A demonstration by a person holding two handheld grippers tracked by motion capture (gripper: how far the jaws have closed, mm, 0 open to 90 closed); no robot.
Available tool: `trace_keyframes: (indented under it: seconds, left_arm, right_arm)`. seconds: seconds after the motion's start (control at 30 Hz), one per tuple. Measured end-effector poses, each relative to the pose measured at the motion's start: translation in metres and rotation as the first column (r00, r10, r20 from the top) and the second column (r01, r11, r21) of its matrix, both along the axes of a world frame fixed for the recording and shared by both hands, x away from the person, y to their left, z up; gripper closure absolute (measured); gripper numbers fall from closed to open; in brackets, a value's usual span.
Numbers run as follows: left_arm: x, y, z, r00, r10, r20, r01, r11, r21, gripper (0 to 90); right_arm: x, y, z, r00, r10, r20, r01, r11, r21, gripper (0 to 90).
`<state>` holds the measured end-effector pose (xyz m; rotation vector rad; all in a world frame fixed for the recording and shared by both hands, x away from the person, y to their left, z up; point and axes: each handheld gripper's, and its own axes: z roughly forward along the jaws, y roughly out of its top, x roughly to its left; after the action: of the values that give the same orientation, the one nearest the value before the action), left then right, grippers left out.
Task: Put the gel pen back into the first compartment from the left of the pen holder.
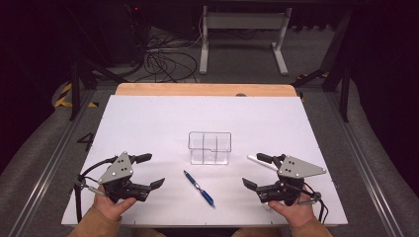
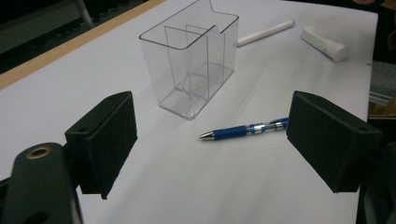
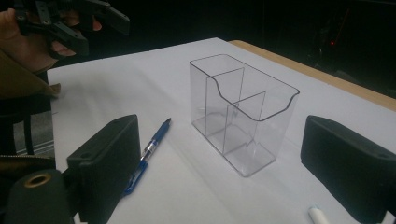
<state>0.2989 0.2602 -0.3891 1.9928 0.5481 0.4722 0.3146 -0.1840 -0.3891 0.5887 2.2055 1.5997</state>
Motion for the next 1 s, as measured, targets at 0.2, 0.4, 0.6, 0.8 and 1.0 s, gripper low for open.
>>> trace_keyframes:
  seconds: [0.2, 0.4, 0.6, 0.8, 1.0]
  left_arm:
    - [0.000, 0.002, -0.002, 0.9999, 0.015, -0.004, -0.015, 0.9995, -0.028, 17.2]
    - [-0.001, 0.005, -0.002, 0.9994, 0.034, -0.002, -0.034, 0.9989, -0.032, 17.2]
    - [-0.003, 0.008, -0.003, 0.9990, 0.044, 0.000, -0.044, 0.9982, -0.040, 17.3]
    - [-0.004, 0.010, -0.005, 0.9985, 0.054, 0.004, -0.054, 0.9978, -0.038, 17.3]
    - [-0.006, 0.013, -0.006, 0.9981, 0.061, 0.006, -0.060, 0.9973, -0.042, 17.4]
  right_arm:
    - [-0.001, 0.000, 0.001, 0.9999, 0.004, 0.012, -0.004, 1.000, -0.001, 21.0]
    - [-0.002, 0.004, -0.002, 0.9993, 0.003, -0.038, -0.004, 1.000, -0.022, 25.2]
    - [-0.001, 0.009, -0.001, 0.9992, -0.014, -0.036, 0.013, 0.999, -0.030, 21.6]
    - [0.000, 0.019, 0.004, 0.9984, -0.036, -0.043, 0.034, 0.998, -0.044, 26.0]
    - [0.004, 0.035, 0.007, 0.9939, -0.017, -0.109, 0.007, 0.996, -0.092, 27.8]
